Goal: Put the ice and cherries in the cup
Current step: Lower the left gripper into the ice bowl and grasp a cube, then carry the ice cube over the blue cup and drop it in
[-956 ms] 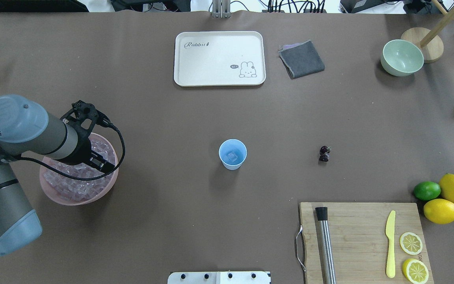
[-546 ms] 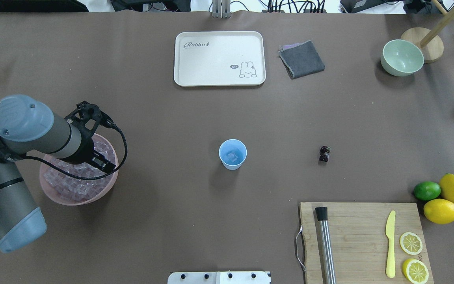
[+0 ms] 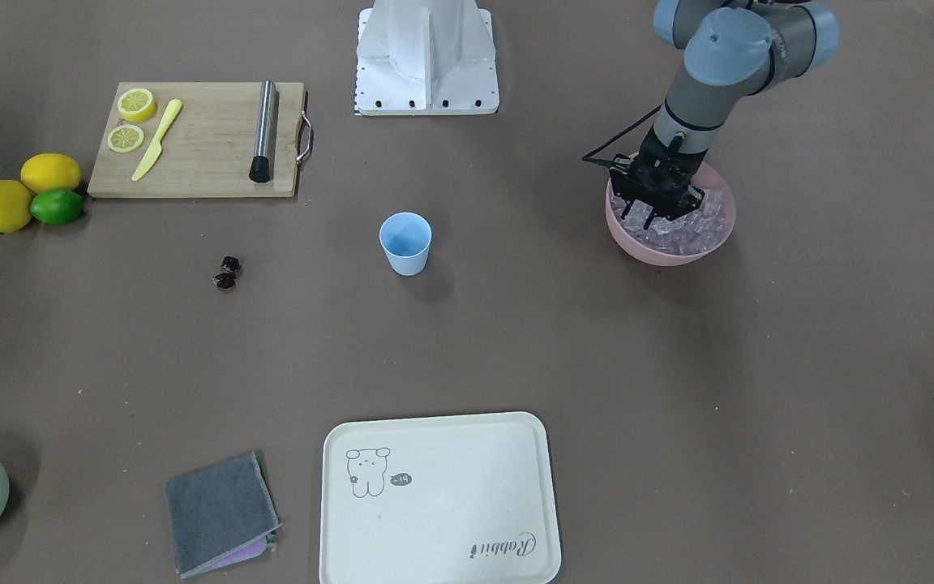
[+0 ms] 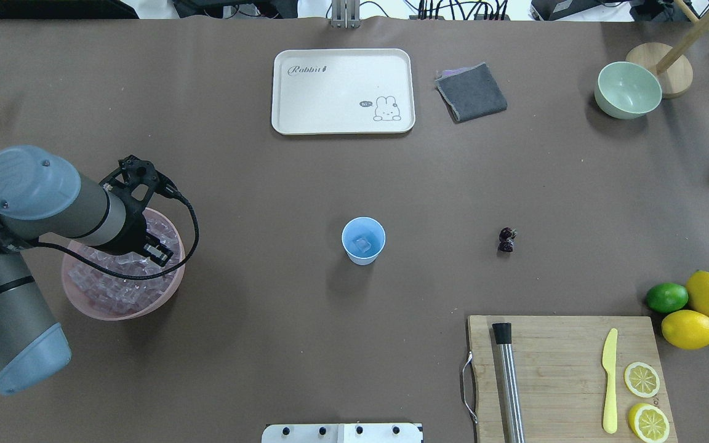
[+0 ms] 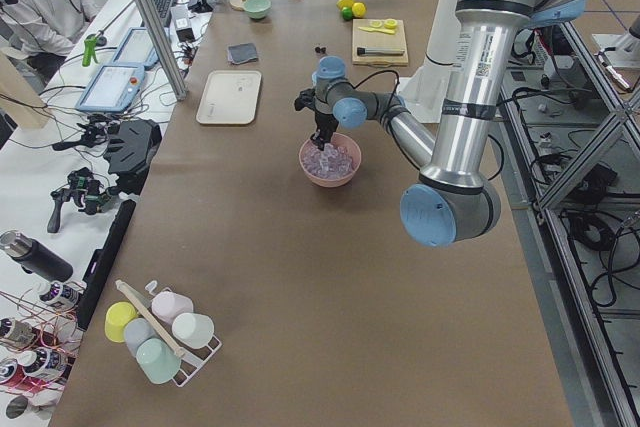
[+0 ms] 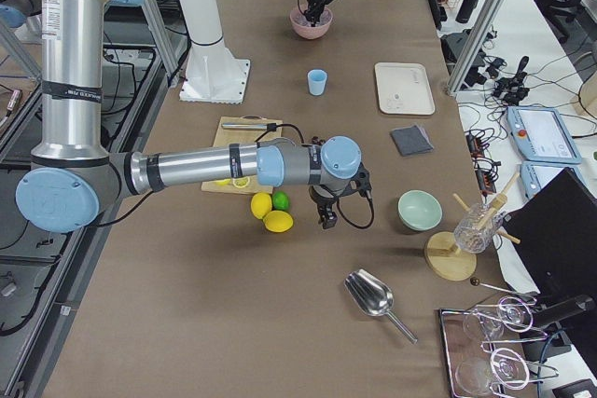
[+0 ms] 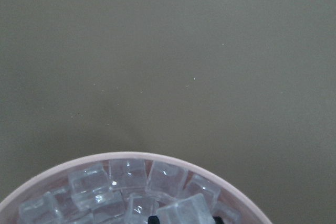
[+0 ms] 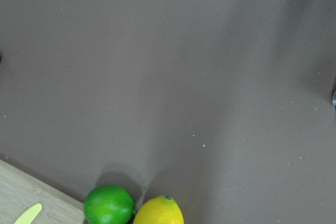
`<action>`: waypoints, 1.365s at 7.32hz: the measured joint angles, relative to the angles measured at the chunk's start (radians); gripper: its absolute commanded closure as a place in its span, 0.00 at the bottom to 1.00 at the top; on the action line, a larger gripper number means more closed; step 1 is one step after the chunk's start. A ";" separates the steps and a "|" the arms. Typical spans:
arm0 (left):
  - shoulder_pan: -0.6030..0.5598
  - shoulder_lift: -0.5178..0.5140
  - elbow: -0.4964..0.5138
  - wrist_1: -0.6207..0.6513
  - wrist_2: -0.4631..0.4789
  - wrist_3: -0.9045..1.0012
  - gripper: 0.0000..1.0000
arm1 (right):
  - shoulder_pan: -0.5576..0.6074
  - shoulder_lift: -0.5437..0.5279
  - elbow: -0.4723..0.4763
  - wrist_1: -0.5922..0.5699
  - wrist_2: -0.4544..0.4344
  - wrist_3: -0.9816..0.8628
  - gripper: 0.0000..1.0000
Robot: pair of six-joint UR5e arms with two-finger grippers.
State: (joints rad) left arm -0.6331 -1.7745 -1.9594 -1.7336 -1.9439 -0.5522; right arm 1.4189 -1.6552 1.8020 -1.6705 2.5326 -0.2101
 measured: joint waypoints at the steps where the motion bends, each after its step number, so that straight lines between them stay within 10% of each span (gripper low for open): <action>1: -0.003 0.001 -0.009 0.001 0.000 -0.003 1.00 | 0.000 0.000 0.000 0.000 0.002 0.000 0.00; 5: -0.058 -0.037 -0.071 0.012 -0.076 -0.018 1.00 | 0.000 0.001 0.000 0.000 0.008 0.000 0.00; 10: 0.008 -0.423 0.056 0.106 -0.063 -0.330 1.00 | -0.003 0.001 -0.001 0.000 0.008 0.000 0.00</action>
State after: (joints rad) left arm -0.6254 -2.1978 -1.9035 -1.6279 -2.0066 -0.8826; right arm 1.4160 -1.6545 1.8013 -1.6705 2.5403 -0.2101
